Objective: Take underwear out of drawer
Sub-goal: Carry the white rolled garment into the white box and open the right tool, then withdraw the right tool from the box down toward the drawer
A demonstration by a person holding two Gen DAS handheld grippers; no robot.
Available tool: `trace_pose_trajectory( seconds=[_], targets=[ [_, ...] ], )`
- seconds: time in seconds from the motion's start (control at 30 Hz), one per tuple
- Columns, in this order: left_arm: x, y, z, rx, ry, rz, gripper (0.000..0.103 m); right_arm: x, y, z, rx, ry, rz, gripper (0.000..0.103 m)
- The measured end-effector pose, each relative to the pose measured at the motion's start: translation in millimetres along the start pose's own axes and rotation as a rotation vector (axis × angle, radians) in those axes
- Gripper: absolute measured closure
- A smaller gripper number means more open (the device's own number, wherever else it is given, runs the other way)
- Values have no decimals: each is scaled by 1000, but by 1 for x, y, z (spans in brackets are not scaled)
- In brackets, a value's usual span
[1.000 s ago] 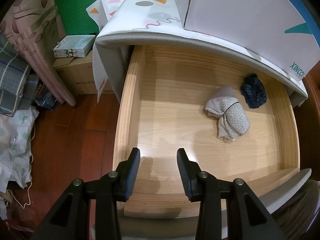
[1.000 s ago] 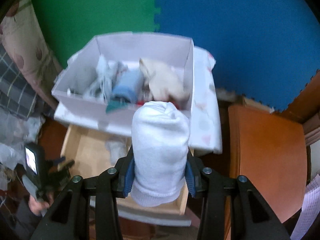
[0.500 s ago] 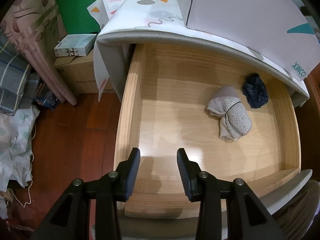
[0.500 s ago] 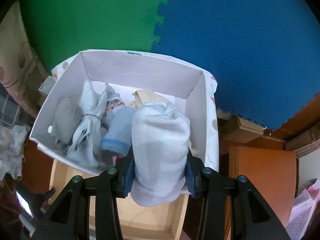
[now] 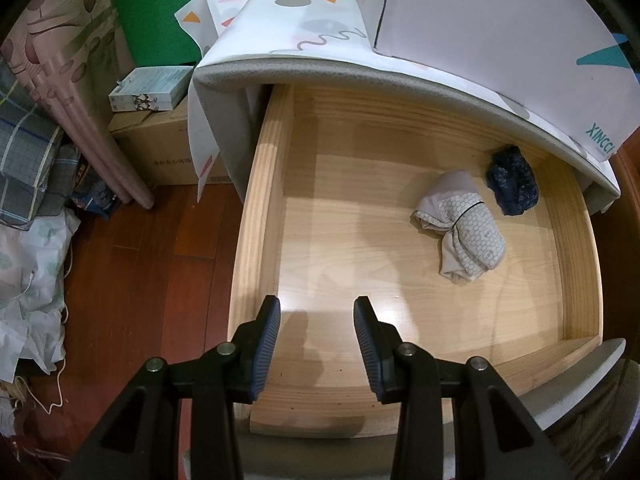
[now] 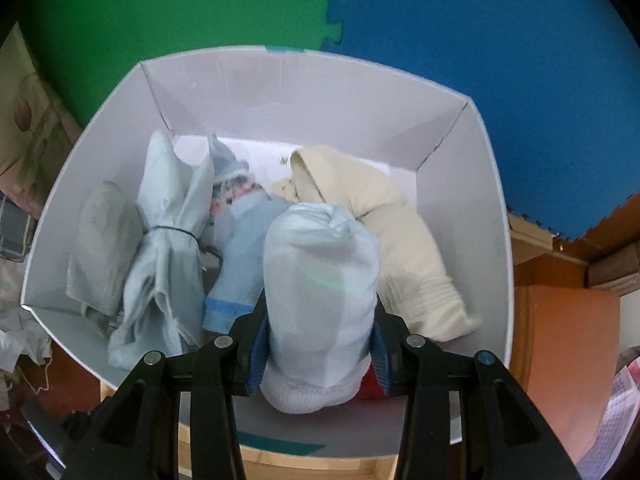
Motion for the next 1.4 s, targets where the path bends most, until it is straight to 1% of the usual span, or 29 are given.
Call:
trace_pose_trajectory(
  seconds=[0.17,0.27,0.33,0.4,0.5,0.73,0.83,0.9,1.0,1.1,1.2,1.27,1.37,1.4],
  targets=[
    [1,1,0,0,1,-1,64,3,0,0,12,5,10,58],
    [2,1,0,-1,3,0,64,1,2,-2,-9,4,13,55],
    [2,0,-1,0,5,-2,64,-2,4,-3,-20,3,24,46],
    [3,0,-1,-2,9,-2,64,-6,2,-5,-20,-3,20,41],
    [3,0,-1,-5,10,-2,64,-15,-2,-7,-18,-18,19,39],
    [6,1,-3,-6,25,3,64,-34,-16,-18,-21,-40,29,38],
    [6,1,-3,-5,26,7,64,-44,-23,-30,-24,-56,45,38],
    [6,0,-3,-2,25,9,64,-52,-32,-36,4,-84,61,37],
    [7,0,-4,-1,29,15,64,-61,-46,-48,41,-98,88,37],
    [8,1,-5,1,36,23,64,-63,-57,-59,35,-100,74,37],
    [7,0,-5,12,37,35,64,-67,-60,-74,38,-110,88,37],
    [8,0,-6,15,42,37,64,-65,-60,-86,48,-105,103,38],
    [9,0,-6,18,44,41,64,-48,-56,-109,49,-77,114,39],
    [8,0,-6,18,43,41,64,-41,-53,-115,42,-66,114,42]
  ],
)
Point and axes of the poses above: each gripper's, at about its wrist camera, not at the fingertips, and x roughly the way its jaws point, y to its left, z to its top, the point moved 10 cm from there along x, roughly the way its jaws point, and after that the axes turned 15 degrees about -z, right-handed, at the moved point
